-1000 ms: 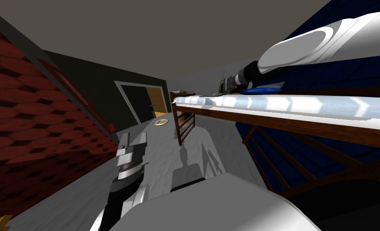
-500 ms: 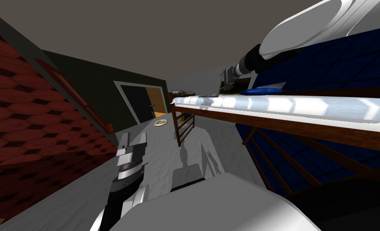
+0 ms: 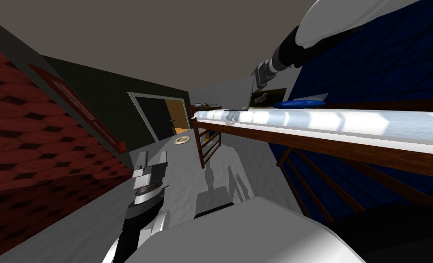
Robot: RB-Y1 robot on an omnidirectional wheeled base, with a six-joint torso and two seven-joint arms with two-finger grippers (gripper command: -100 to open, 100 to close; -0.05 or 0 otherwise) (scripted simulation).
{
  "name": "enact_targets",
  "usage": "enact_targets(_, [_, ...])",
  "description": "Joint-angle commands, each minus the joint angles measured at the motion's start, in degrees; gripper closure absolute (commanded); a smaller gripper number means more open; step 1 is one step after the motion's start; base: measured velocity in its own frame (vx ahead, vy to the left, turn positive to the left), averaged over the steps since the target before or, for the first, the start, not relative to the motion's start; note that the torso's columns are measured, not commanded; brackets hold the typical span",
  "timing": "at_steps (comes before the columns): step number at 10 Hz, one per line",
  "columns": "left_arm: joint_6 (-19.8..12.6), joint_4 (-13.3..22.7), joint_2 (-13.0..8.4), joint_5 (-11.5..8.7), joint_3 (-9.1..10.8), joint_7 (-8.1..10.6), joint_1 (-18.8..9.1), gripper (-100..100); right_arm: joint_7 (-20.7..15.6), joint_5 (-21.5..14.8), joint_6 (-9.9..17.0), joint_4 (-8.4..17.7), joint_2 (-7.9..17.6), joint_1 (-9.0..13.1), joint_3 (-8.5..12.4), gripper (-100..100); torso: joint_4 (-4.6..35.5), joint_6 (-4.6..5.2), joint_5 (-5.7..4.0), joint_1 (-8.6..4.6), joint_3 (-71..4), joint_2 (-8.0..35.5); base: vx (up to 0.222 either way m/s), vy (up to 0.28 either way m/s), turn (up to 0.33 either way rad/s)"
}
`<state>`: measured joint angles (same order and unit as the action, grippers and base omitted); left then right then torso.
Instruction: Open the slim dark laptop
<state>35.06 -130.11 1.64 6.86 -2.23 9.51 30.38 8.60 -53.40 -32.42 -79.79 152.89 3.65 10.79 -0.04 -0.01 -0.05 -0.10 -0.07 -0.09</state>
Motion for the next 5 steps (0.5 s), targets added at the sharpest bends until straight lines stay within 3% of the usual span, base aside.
enact_targets(1, [0.00,0.00,0.00,0.00,0.00,0.00,0.00,0,0.05,-1.64,0.06,1.34,4.71,0.31,-1.00,-100,0.00,0.01,0.04,0.07,-0.01,-0.04,0.082,-0.094,-0.001])
enact_targets(2, [0.00,0.00,0.00,0.00,0.00,0.00,0.00,0,0.05,-1.64,0.06,1.34,5.21,0.31,-1.00,-100,0.02,0.00,0.06,0.13,0.04,0.07,0.030,-0.048,0.006])
enact_targets(5, [0.00,0.00,0.00,0.00,0.00,0.00,-0.01,0,0.00,-3.60,-0.45,3.98,10.52,0.12,-2.08,-100,0.07,0.01,0.05,0.11,0.12,0.17,0.075,-0.087,-0.006])
